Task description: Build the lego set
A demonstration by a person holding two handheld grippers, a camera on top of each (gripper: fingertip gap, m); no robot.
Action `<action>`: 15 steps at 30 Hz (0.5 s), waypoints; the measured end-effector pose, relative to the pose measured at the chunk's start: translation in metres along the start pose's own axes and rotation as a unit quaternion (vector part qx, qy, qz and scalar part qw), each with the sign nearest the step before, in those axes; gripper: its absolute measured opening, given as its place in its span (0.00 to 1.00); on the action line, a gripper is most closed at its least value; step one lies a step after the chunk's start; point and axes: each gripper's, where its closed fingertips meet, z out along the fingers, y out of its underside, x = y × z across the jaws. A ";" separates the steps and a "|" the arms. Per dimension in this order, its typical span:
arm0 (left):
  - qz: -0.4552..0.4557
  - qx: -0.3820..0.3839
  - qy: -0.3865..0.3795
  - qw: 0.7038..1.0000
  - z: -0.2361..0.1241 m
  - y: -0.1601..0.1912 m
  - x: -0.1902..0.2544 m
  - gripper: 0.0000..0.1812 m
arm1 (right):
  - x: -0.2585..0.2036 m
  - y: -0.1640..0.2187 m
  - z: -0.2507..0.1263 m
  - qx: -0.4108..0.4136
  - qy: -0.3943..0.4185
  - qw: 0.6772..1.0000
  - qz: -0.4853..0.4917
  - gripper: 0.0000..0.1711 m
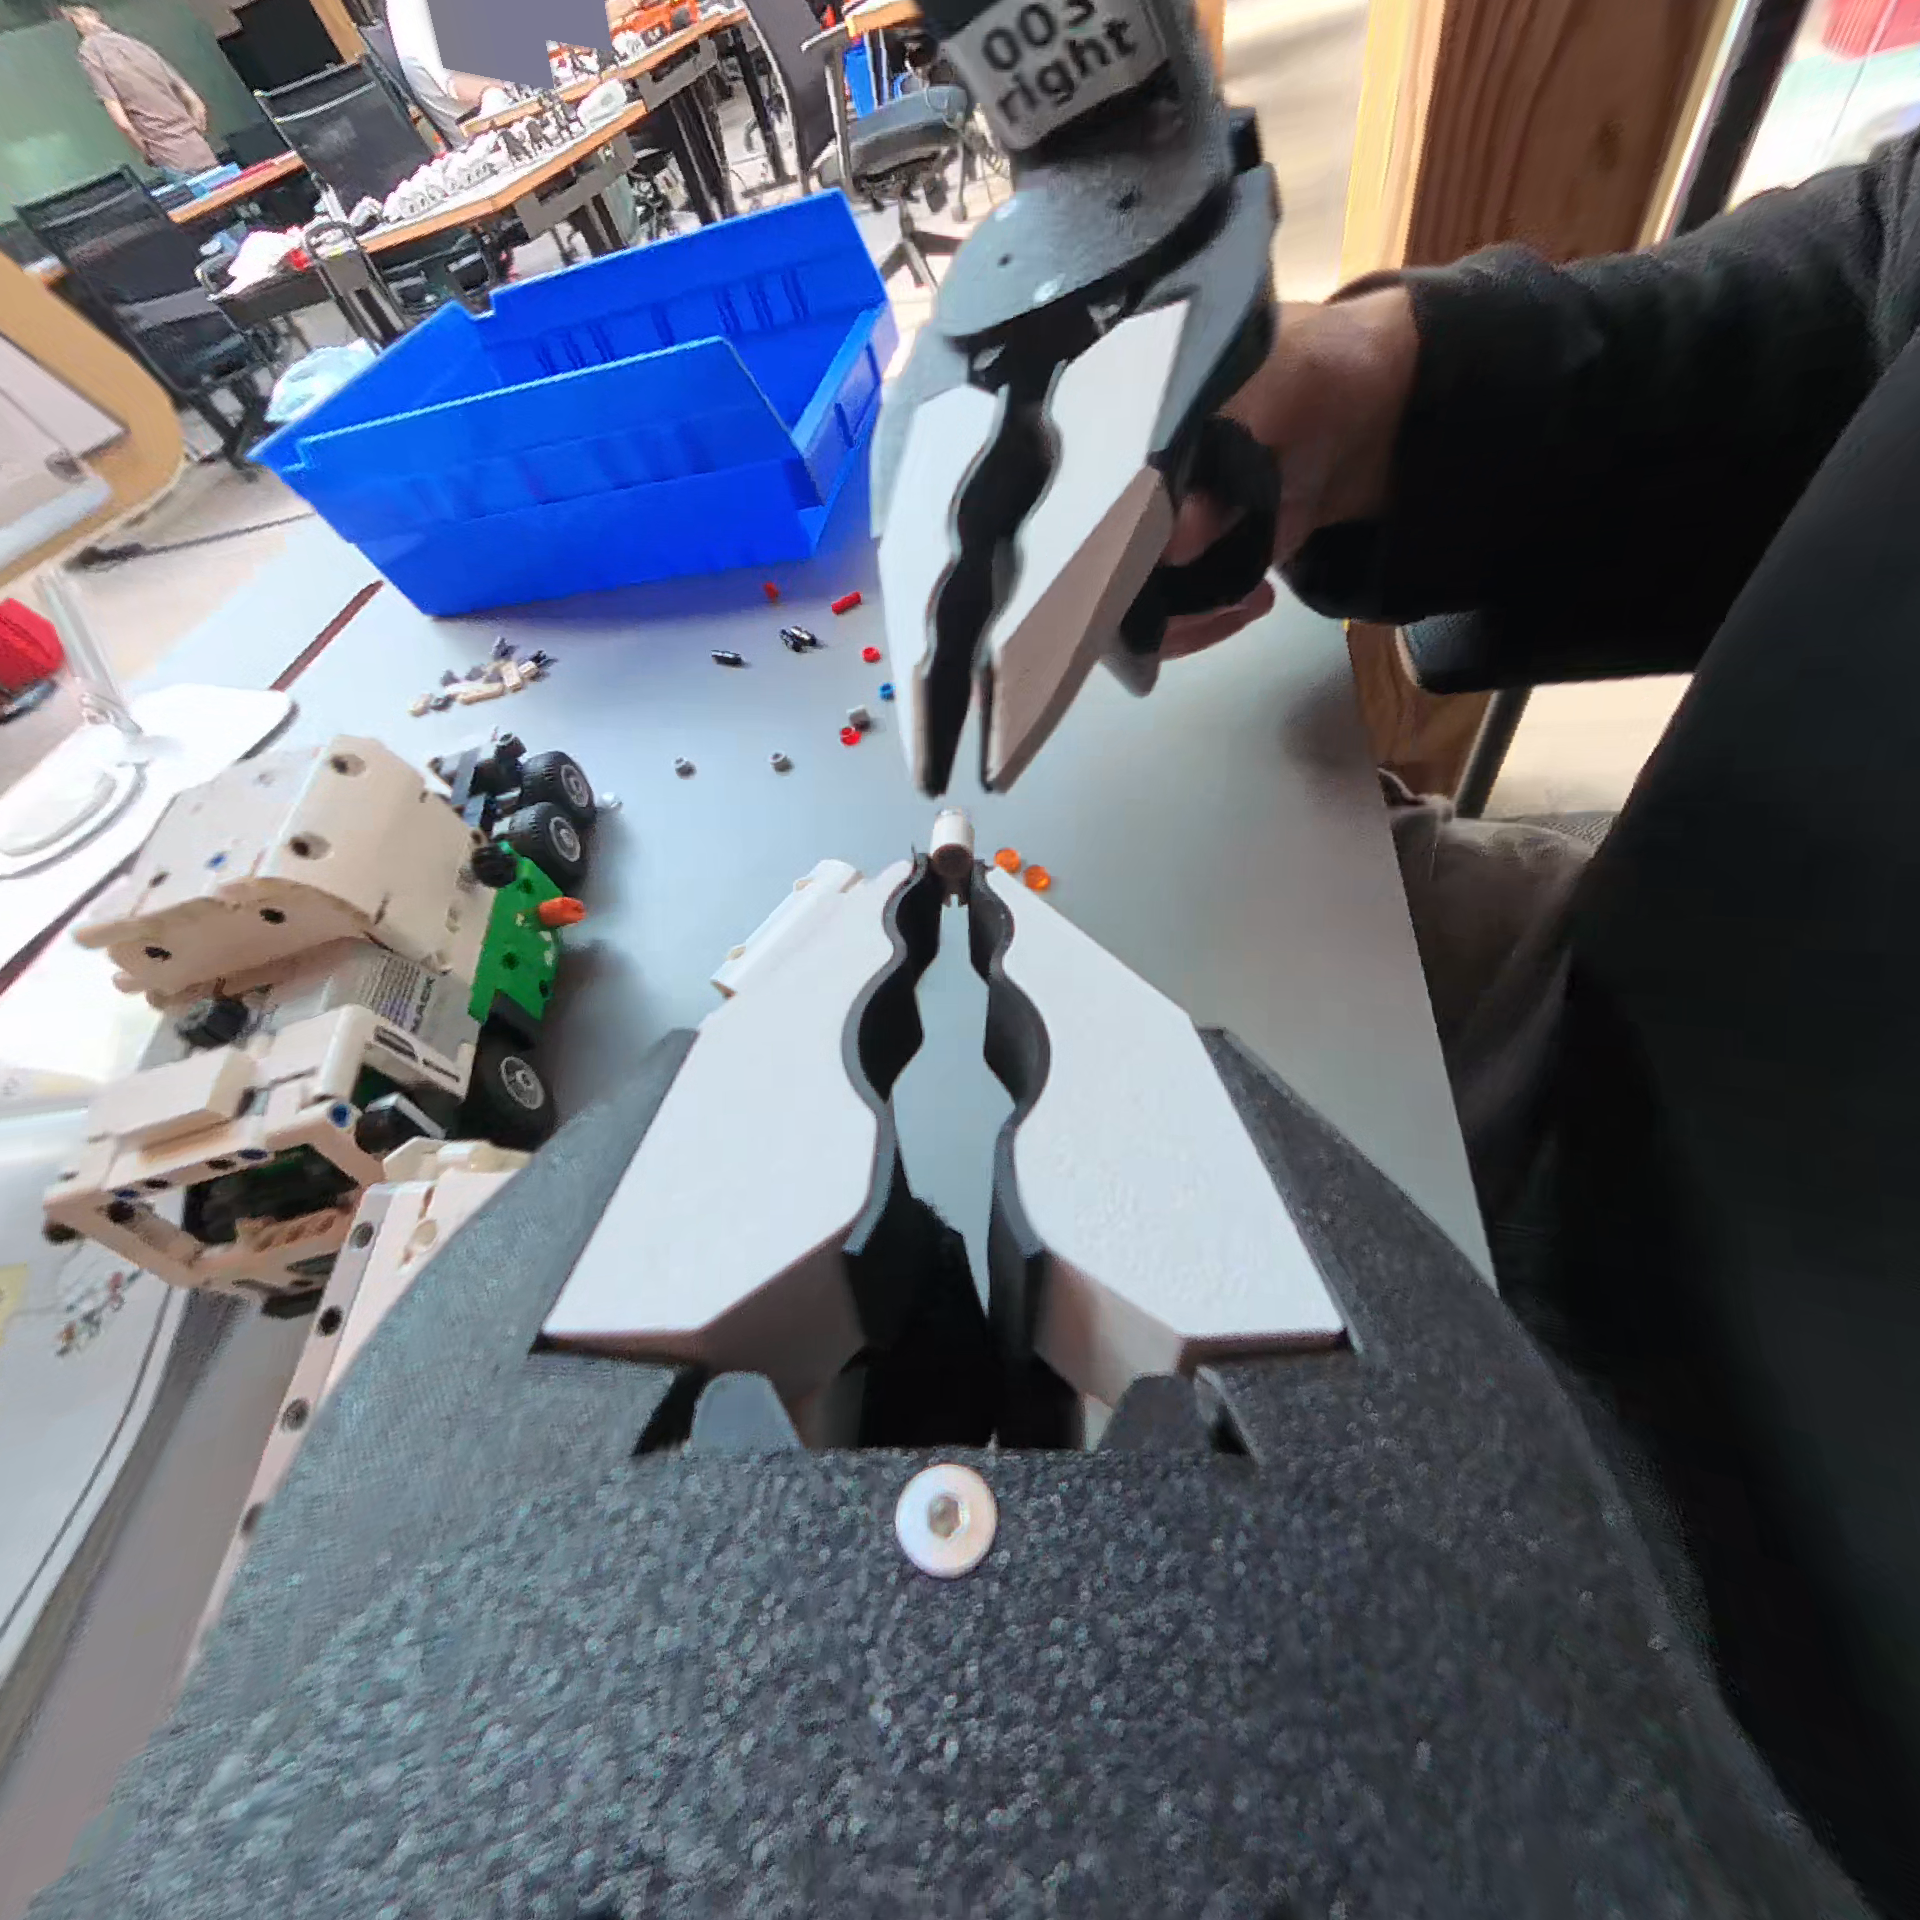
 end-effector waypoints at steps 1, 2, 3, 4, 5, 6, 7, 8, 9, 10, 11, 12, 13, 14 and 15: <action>0.015 -0.001 0.003 1.000 0.001 -0.002 0.006 0.01 | -0.005 0.000 0.003 0.008 -0.016 1.000 0.013 0.07; 0.022 0.000 0.007 1.000 0.002 -0.004 0.010 0.01 | -0.010 -0.002 0.005 0.018 -0.036 0.999 0.025 0.06; 0.022 0.002 0.011 1.000 0.002 -0.007 0.013 0.01 | -0.014 -0.003 0.005 0.028 -0.051 0.998 0.030 0.05; 0.016 0.007 0.019 1.000 0.000 -0.009 0.016 0.01 | -0.018 -0.004 0.004 0.037 -0.062 0.997 0.022 0.05; 0.008 0.012 0.026 1.000 -0.001 -0.012 0.018 0.01 | -0.023 -0.006 0.002 0.046 -0.073 0.996 0.009 0.05; 0.001 0.013 0.028 1.000 -0.002 -0.013 0.018 0.01 | -0.029 -0.009 -0.001 0.056 -0.086 0.995 -0.001 0.05; -0.002 0.011 0.030 0.999 -0.002 -0.013 0.019 0.01 | -0.036 -0.012 -0.003 0.064 -0.101 0.993 -0.010 0.06; -0.002 0.008 0.034 0.999 -0.001 -0.011 0.021 0.01 | -0.041 -0.012 -0.003 0.065 -0.112 0.991 -0.017 0.06; -0.003 0.005 0.037 0.999 0.000 -0.011 0.022 0.01 | -0.041 -0.012 -0.003 0.063 -0.104 0.992 -0.027 0.06; -0.004 0.005 0.041 0.999 0.000 -0.011 0.024 0.01 | -0.038 -0.011 -0.002 0.063 -0.089 0.993 -0.041 0.06; -0.007 0.004 0.050 0.999 0.001 -0.011 0.027 0.01 | -0.038 -0.010 -0.002 0.060 -0.085 0.993 -0.052 0.06; -0.010 0.003 0.059 0.998 0.002 -0.012 0.030 0.01 | -0.041 -0.010 -0.002 0.062 -0.090 0.992 -0.059 0.06; -0.012 0.001 0.063 0.998 0.003 -0.012 0.031 0.01 | -0.043 -0.010 -0.002 0.060 -0.090 0.992 -0.067 0.06; -0.013 -0.005 0.067 0.998 0.004 -0.011 0.033 0.01 | -0.043 -0.007 0.000 0.052 -0.084 0.992 -0.078 0.06; -0.014 -0.010 0.074 0.997 0.006 -0.010 0.035 0.01 | -0.043 -0.004 0.001 0.042 -0.080 0.992 -0.089 0.05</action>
